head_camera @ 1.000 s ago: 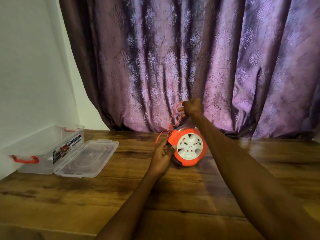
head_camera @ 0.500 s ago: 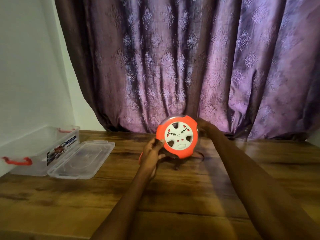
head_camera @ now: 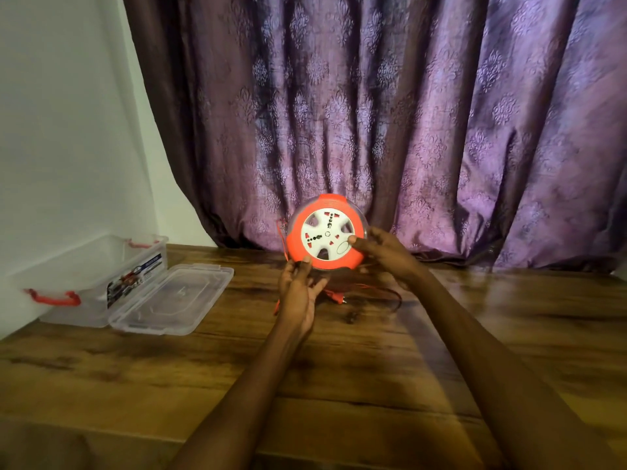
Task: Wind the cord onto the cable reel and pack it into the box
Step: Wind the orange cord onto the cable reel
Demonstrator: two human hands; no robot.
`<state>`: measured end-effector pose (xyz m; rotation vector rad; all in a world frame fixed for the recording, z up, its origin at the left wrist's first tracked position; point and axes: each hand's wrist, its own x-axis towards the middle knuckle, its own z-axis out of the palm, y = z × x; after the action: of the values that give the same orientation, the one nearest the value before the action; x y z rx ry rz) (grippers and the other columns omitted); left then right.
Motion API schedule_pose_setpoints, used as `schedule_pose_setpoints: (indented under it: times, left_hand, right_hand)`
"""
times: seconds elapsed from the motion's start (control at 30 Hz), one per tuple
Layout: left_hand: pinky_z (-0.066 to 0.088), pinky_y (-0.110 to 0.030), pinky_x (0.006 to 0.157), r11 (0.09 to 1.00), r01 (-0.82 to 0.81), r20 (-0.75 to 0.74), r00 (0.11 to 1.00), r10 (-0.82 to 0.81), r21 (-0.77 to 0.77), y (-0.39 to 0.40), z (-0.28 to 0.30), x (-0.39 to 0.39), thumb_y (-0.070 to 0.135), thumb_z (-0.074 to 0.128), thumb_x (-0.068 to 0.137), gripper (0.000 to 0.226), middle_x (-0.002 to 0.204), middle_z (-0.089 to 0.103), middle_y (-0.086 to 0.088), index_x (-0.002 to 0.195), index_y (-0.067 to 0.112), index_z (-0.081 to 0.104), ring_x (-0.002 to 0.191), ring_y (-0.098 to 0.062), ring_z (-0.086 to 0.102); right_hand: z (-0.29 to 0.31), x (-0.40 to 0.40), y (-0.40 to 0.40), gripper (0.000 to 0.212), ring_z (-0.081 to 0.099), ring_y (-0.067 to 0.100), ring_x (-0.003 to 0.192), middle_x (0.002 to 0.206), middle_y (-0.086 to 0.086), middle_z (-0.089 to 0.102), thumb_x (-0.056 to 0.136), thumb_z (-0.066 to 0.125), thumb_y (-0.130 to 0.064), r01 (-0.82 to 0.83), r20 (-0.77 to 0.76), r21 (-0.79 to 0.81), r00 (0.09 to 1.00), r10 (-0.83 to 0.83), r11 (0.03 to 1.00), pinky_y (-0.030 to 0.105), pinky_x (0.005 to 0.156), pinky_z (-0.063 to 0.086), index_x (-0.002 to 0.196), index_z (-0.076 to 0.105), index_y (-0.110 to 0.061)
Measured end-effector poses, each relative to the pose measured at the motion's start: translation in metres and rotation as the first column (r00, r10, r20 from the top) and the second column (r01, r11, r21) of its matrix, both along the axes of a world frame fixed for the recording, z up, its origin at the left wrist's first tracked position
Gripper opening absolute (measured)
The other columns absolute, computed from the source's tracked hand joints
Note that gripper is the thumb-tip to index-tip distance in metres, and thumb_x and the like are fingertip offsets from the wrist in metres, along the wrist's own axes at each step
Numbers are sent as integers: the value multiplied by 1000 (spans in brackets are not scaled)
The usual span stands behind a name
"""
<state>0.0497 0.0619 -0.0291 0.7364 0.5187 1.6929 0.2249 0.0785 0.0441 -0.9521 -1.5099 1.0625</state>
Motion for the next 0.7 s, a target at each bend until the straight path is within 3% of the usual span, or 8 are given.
schedule_pose_setpoints:
  times: [0.13, 0.27, 0.33, 0.4, 0.5, 0.6, 0.7]
  left_hand:
    - [61, -28, 63, 999, -28, -177, 984, 24, -18, 0, 5, -11, 22, 57, 100, 13, 99, 73, -7, 109, 15, 63, 74, -16, 73]
    - [51, -26, 40, 960, -276, -362, 900, 242, -45, 4, 3, -22, 36, 48, 104, 37, 68, 67, -7, 85, 10, 66, 45, -18, 62]
    - [52, -33, 53, 883, -466, -467, 770, 435, 55, 6, 0, -28, 26, 52, 102, 25, 74, 63, -7, 84, 13, 63, 57, -22, 58]
    - [53, -40, 77, 806, -566, -583, 601, 547, 173, 8, -3, -33, 15, 60, 96, 7, 87, 66, -5, 91, 15, 64, 80, -25, 63]
    - [52, -43, 90, 837, -456, -697, 494, 520, 301, 10, -4, -32, 9, 64, 91, 9, 99, 71, -10, 97, 10, 71, 96, -30, 65]
    - [51, -43, 90, 858, -351, -784, 373, 496, 376, 12, -8, -30, 12, 65, 89, 19, 102, 70, -13, 106, 8, 74, 99, -30, 63]
    - [49, -42, 87, 837, -350, -821, 247, 515, 420, 12, -15, -27, 16, 67, 89, 16, 100, 69, -13, 101, 9, 74, 97, -28, 61]
  right_hand:
    - [-3, -3, -2, 32, 69, 21, 76, 102, 11, 74, 92, 68, -24, 15, -114, -14, 993, -17, 1000, 32, 52, 58, 120, 63, -11]
    - [5, 8, 1, 18, 69, 16, 62, 85, 4, 76, 92, 67, -24, 92, -208, -1, 974, -90, 996, 29, 43, 56, 107, 67, -13]
    - [8, 18, 1, 21, 69, 18, 64, 89, 5, 76, 92, 67, -25, 104, -219, -15, 970, -104, 995, 31, 45, 57, 109, 67, -13]
    - [9, 28, 0, 27, 70, 21, 65, 92, 6, 75, 92, 66, -27, 104, -211, -27, 972, -107, 994, 32, 48, 59, 115, 67, -13]
    - [5, 37, -2, 29, 69, 22, 63, 92, 6, 74, 92, 67, -28, 102, -218, -46, 970, -110, 994, 32, 49, 59, 117, 67, -13]
    - [-5, 41, -5, 26, 69, 19, 65, 92, 5, 75, 91, 66, -29, 105, -227, -64, 967, -117, 992, 33, 51, 60, 113, 69, -16]
    - [-14, 43, -9, 27, 68, 22, 69, 95, 8, 73, 92, 66, -29, 107, -249, -101, 960, -129, 989, 38, 57, 61, 115, 68, -15]
